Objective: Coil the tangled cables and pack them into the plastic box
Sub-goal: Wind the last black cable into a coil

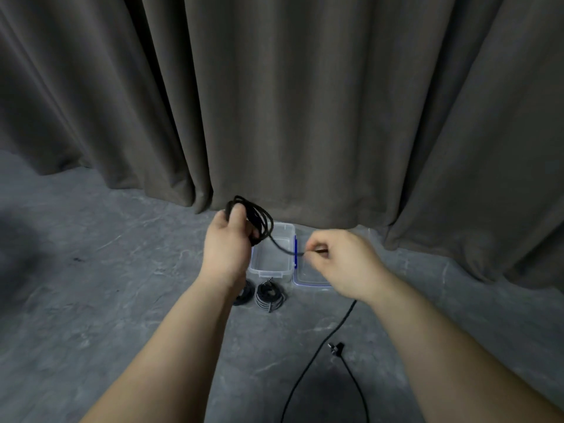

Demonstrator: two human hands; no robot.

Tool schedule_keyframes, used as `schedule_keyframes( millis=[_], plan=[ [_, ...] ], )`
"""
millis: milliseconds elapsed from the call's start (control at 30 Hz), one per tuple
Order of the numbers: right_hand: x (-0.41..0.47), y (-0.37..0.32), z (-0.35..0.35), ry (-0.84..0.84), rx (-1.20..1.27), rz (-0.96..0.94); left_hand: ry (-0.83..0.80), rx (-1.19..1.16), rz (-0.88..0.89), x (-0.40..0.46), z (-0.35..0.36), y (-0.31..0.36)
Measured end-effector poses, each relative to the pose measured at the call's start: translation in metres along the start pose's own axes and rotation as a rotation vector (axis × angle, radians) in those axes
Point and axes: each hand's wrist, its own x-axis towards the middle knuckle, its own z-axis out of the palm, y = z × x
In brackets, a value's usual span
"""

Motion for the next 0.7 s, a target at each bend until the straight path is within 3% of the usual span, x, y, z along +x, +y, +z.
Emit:
schedule_keyframes(
  millis=[100,167,433,700],
  plan=[
    [-0.002,-0.022,-0.01,-0.15,0.081,-0.128,-0.067,0.25,0.089,-0.008,0.004,-0.006],
    [-0.002,-0.028,-0.015,-0.169,0.209,-0.176,-0.13,0.292,0.074,-0.012,0.007,-0.009],
    [-0.001,-0.027,-0.015,0.055,0.913,-0.073,-0.391,-0.054,-0.169,-0.026,0.019,-0.012],
    [0.003,-0.008,-0.002,0.223,0.938,0.088,-0.547,0.005,-0.123,-0.033,0.023,-0.015]
  ],
)
